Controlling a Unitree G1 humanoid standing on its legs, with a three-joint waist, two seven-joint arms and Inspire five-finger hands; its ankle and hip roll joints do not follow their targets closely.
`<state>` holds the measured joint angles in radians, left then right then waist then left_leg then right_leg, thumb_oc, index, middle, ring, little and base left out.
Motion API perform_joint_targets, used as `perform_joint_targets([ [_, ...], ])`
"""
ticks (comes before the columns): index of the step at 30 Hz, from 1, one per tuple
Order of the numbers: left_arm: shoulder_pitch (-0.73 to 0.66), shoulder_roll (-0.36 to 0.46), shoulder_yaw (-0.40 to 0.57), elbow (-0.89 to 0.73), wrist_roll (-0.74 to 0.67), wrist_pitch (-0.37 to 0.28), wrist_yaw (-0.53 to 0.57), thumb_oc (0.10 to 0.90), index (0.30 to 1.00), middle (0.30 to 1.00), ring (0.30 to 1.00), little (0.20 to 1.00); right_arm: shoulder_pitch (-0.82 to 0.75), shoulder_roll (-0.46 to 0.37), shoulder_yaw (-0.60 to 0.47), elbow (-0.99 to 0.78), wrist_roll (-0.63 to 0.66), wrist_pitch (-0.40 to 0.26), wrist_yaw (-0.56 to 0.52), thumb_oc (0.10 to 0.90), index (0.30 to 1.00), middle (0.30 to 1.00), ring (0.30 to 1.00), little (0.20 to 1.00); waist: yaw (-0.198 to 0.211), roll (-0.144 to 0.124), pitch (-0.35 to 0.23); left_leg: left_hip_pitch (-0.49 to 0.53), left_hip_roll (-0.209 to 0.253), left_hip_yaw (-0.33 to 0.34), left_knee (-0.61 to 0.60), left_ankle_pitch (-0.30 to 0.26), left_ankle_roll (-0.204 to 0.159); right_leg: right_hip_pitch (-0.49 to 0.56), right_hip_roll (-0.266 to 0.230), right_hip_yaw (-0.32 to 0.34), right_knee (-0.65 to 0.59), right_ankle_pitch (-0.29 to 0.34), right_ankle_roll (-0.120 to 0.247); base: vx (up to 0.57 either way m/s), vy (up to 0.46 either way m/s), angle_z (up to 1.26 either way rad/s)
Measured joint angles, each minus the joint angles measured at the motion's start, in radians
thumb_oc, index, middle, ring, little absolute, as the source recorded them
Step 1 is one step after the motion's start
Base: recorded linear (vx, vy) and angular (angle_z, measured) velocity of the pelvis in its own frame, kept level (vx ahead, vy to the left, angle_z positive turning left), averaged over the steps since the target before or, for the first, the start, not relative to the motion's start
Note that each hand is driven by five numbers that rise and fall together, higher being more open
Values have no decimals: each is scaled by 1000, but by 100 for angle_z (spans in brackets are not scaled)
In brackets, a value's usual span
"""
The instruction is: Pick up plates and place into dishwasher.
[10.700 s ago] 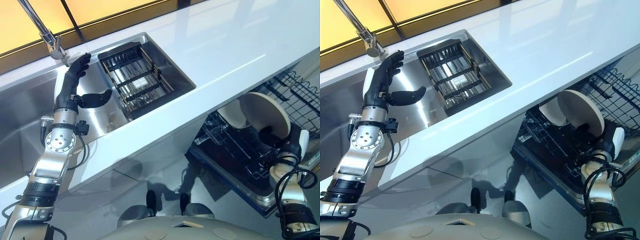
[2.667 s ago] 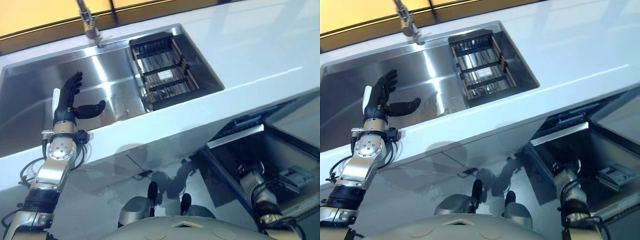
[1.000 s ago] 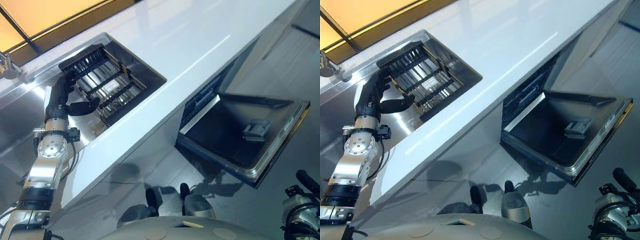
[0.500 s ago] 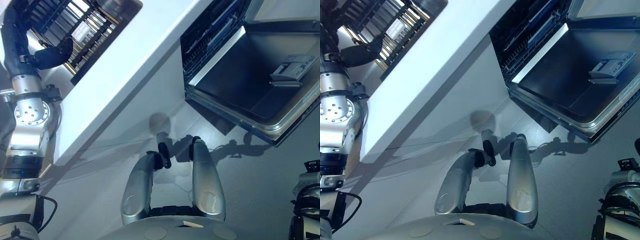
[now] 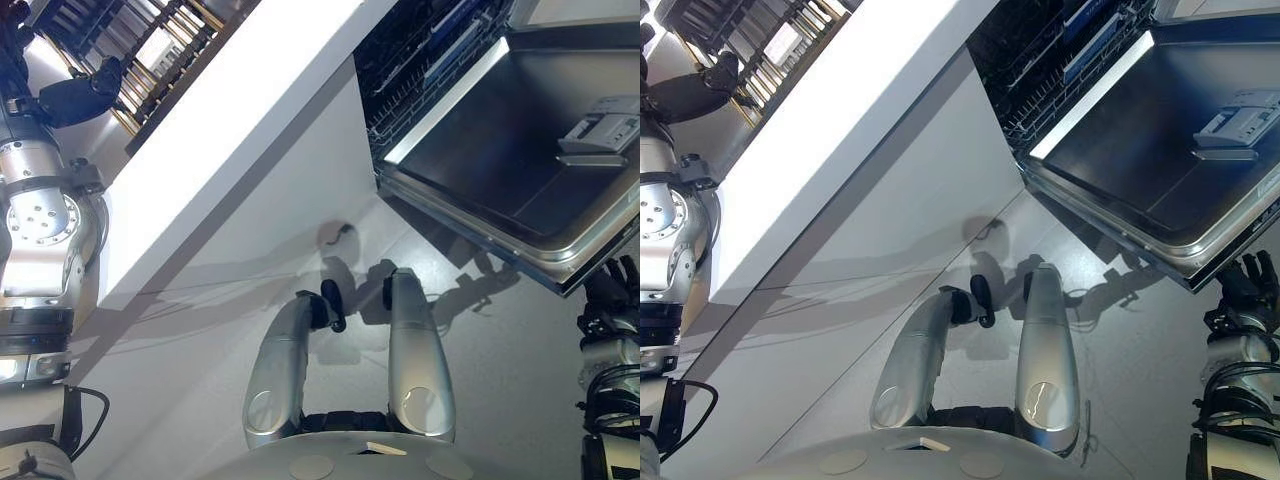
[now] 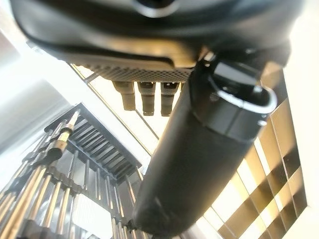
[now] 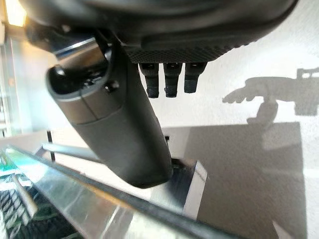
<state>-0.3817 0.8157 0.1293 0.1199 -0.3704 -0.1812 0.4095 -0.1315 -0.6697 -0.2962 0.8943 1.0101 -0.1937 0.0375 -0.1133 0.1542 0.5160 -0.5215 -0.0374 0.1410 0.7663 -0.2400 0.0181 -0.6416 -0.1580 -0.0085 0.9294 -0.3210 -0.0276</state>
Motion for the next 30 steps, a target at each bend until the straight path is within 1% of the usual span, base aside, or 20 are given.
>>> perform_joint_targets([
  [4, 1, 0, 4, -14, -11, 1, -9, 800, 900, 900, 900, 900, 8, -20, 0, 0, 3, 1, 42, 800, 900, 900, 900, 900, 0, 13, 3, -11, -2, -8, 10, 2, -2, -2, -4, -10, 3, 0, 0, 12, 20, 5],
  [9, 37, 0, 57, -42, -63, 2, -36, 800, 900, 900, 900, 900, 15, -20, 3, -2, 38, 1, 124, 800, 900, 900, 900, 900, 0, 15, 4, -34, -5, -11, 23, 2, -2, -22, -6, -14, 17, -3, -3, -2, 7, 1],
  [11, 64, -1, 76, -59, -71, 2, -56, 800, 900, 900, 900, 900, 16, -20, 4, -2, 41, 1, 150, 800, 900, 900, 900, 900, 2, 16, 4, -39, -4, -17, 29, 2, -3, -24, -20, -35, 21, -4, -5, 0, 0, 0],
  [13, 101, -1, 81, -87, -91, 2, -72, 800, 900, 900, 900, 900, 19, -24, 4, -6, 41, -1, 177, 800, 900, 900, 900, 900, 6, 17, 4, -46, -18, -35, 32, 3, -6, -29, -41, -58, 28, -6, -8, -21, 33, -3],
  [14, 111, -1, 85, -93, -96, 2, -74, 800, 900, 900, 900, 900, 19, -24, 5, -12, 39, -1, 181, 800, 900, 900, 900, 900, 9, 17, 5, -49, -20, -38, 33, 2, -7, -32, -42, -59, 29, -6, -8, -10, 37, -14],
  [15, 125, -2, 86, -98, -107, 2, -76, 800, 900, 900, 900, 900, 24, -24, 12, -37, 38, -1, 182, 800, 900, 900, 900, 900, 14, 19, 5, -50, -20, -47, 34, -2, -17, -34, -42, -64, 29, -6, -9, -3, 40, -21],
  [17, 142, -2, 91, -98, -111, 2, -81, 800, 900, 900, 900, 900, 26, -24, 29, -72, 21, -1, 182, 800, 900, 900, 900, 900, 16, 19, 5, -49, -23, -58, 34, -2, -21, -34, -42, -69, 29, -6, -9, 2, 40, -24],
  [20, 157, -2, 101, -98, -112, 3, -90, 800, 900, 900, 900, 900, 26, -24, 69, -167, -32, 4, 182, 800, 900, 900, 900, 900, 19, 19, 5, -52, -26, -91, 35, -1, -31, -34, -41, -97, 21, -6, -8, 16, 28, -28],
  [23, 155, -2, 103, -99, -134, 3, -102, 800, 900, 900, 900, 900, 24, -24, 123, -311, -92, 29, 182, 800, 900, 900, 900, 900, 41, 20, 4, -57, -22, -143, 24, 2, -38, -34, -39, -152, -7, -3, -3, 44, 31, -48],
  [25, 151, -2, 103, -99, -146, 3, -106, 800, 900, 900, 900, 900, 6, -23, 147, -366, -113, 34, 179, 800, 900, 900, 900, 900, 52, 20, 5, -58, -16, -165, 13, 3, -39, -34, -38, -179, -26, -1, 1, 43, 21, -40],
  [26, 148, -3, 104, -99, -149, 3, -113, 800, 900, 900, 900, 900, -12, -15, 161, -422, -129, 48, 172, 800, 900, 900, 900, 900, 60, 19, 4, -57, -14, -183, -5, 3, -39, -31, -41, -211, -53, 15, 29, 54, 26, -28],
  [27, 148, -4, 104, -98, -149, 4, -112, 800, 900, 900, 900, 900, -18, -12, 168, -438, -129, 51, 172, 800, 900, 900, 900, 900, 61, 20, 4, -57, -13, -189, -9, 4, -39, -30, -42, -222, -62, 20, 38, 78, 39, -46],
  [28, 145, -5, 108, -92, -149, 6, -109, 800, 900, 900, 900, 900, -50, -5, 206, -486, -132, 58, 167, 800, 900, 900, 900, 900, 68, 20, 5, -56, -11, -207, -18, 6, -35, -24, -43, -257, -85, 45, 81, 70, 38, -50],
  [29, 141, -7, 108, -86, -149, 6, -109, 800, 900, 900, 900, 900, -71, 1, 231, -511, -133, 66, 161, 800, 900, 900, 900, 900, 80, 20, 5, -52, 5, -219, -21, 8, -34, -21, -37, -266, -88, 64, 113, 58, 34, -62],
  [30, 138, -9, 108, -84, -149, 10, -112, 800, 900, 900, 900, 900, -83, 6, 244, -528, -135, 70, 161, 800, 900, 900, 900, 900, 92, 20, 5, -50, 23, -221, -21, 11, -43, -24, -25, -241, -43, 68, 101, 42, 30, -16],
])
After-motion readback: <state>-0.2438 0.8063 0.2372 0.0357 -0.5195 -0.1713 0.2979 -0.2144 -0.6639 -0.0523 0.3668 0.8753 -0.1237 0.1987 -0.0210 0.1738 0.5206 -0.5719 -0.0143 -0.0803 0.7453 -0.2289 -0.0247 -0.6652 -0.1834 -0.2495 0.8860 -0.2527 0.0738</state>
